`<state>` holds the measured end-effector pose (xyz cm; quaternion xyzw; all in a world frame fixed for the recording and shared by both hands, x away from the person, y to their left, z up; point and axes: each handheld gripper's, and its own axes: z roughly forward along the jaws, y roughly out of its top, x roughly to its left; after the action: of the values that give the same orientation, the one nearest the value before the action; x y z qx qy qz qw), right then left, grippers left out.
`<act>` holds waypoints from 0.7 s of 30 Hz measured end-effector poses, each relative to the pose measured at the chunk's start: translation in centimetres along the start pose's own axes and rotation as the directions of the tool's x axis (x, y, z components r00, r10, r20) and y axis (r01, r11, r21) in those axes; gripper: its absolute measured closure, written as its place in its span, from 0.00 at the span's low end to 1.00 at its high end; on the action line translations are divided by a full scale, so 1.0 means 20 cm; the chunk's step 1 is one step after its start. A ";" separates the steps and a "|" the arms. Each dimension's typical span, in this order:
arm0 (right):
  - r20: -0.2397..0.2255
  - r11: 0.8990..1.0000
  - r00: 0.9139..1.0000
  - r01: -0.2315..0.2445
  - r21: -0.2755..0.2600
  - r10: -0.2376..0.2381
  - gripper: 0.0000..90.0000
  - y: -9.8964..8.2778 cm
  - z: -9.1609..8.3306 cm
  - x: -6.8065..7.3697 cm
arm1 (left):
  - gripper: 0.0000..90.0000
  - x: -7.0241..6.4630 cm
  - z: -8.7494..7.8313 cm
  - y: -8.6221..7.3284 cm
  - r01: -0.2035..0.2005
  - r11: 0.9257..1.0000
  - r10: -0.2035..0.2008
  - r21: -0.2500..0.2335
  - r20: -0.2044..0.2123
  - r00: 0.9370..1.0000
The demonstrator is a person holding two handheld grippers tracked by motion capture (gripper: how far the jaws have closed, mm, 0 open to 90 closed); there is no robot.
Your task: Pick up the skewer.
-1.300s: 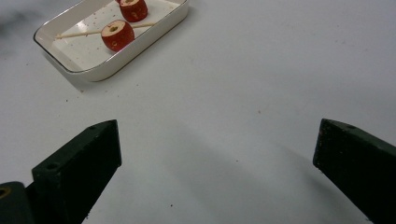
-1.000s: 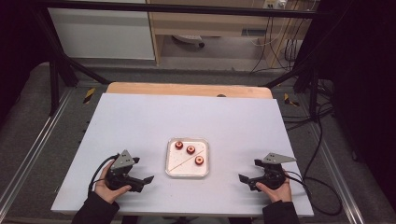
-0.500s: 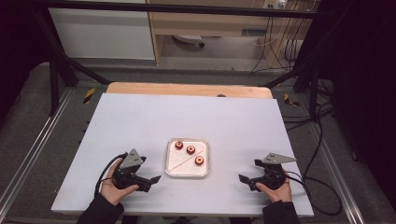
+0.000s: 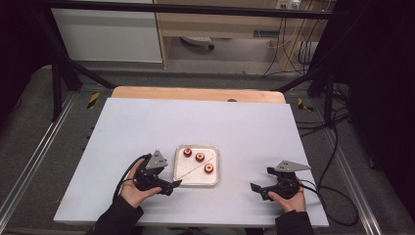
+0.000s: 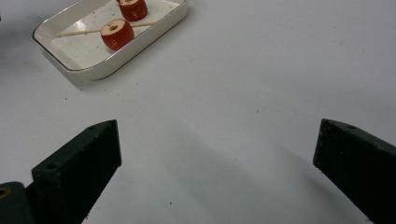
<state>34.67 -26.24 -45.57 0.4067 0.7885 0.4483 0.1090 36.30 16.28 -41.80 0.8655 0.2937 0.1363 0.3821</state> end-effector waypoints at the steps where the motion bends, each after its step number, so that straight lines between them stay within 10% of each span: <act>1: 0.001 1.000 1.000 -0.002 0.001 0.002 0.02 0.00 0.00 0.00 | 0.10 0.00 0.01 0.01 0.005 1.000 -0.005 0.002 -0.001 1.000; 21: -0.005 1.000 1.000 0.000 -0.002 0.000 0.02 0.00 0.00 0.00 | 0.49 -0.01 0.21 0.09 0.009 0.997 -0.009 0.080 0.003 1.000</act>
<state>34.64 -26.24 -45.53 0.4054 0.7883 0.4500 0.1076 38.69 12.77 -43.32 0.8790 0.3023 0.1215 0.3483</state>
